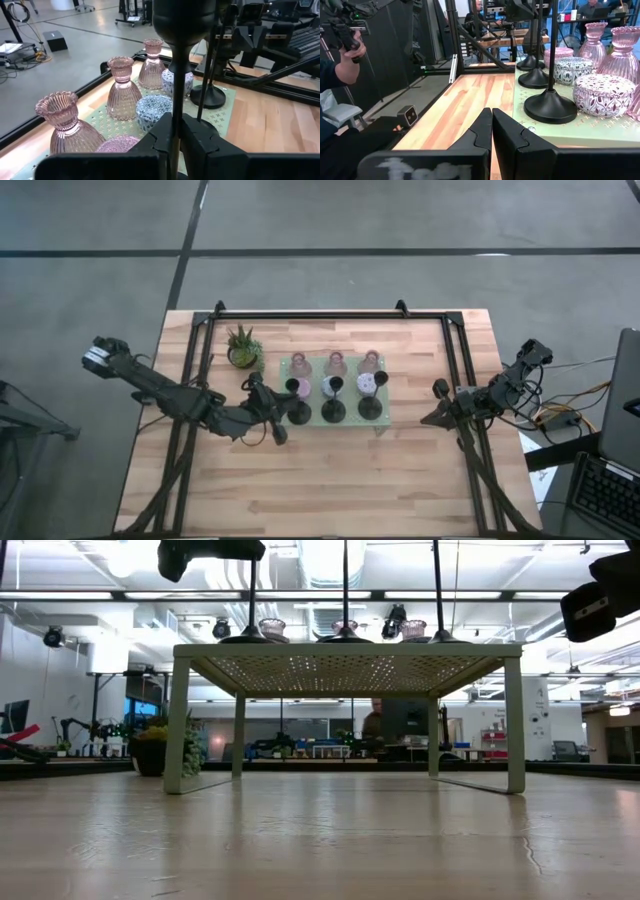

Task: Pick & Place candle stick holders
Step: Put the black candle holder on the shelf

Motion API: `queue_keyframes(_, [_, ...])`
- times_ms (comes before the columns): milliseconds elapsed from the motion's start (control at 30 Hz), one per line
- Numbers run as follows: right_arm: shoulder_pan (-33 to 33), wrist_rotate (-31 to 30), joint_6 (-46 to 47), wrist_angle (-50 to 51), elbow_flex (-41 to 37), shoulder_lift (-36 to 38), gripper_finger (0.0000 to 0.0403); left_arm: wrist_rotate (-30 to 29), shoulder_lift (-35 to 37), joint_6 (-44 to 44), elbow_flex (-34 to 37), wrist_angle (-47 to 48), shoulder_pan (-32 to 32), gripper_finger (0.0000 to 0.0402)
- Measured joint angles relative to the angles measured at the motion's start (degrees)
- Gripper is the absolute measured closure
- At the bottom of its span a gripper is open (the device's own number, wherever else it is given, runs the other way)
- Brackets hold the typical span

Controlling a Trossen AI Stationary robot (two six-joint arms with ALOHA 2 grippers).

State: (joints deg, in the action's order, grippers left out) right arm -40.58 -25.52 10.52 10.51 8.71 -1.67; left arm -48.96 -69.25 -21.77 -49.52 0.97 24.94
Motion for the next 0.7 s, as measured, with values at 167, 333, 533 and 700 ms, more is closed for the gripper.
queue_keyframes(167, [0.0,0.0,0.0,0.0,0.0,0.0,0.0394,-0.4,0.0,0.1,0.0,0.1,-0.1,0.0371])
queue_keyframes(333, [0.0,0.0,0.0,0.0,0.0,0.0,0.0394,-0.9,0.0,0.1,0.0,0.1,-0.2,0.037])
queue_keyframes(533, [0.0,0.0,0.0,0.0,0.0,0.0,0.0394,-0.9,0.0,0.1,0.0,0.1,-0.2,0.0366])
queue_keyframes(700, [0.0,0.0,0.0,0.0,0.0,0.0,0.0394,-0.4,-0.2,-0.5,0.2,1.0,-0.3,0.0336])
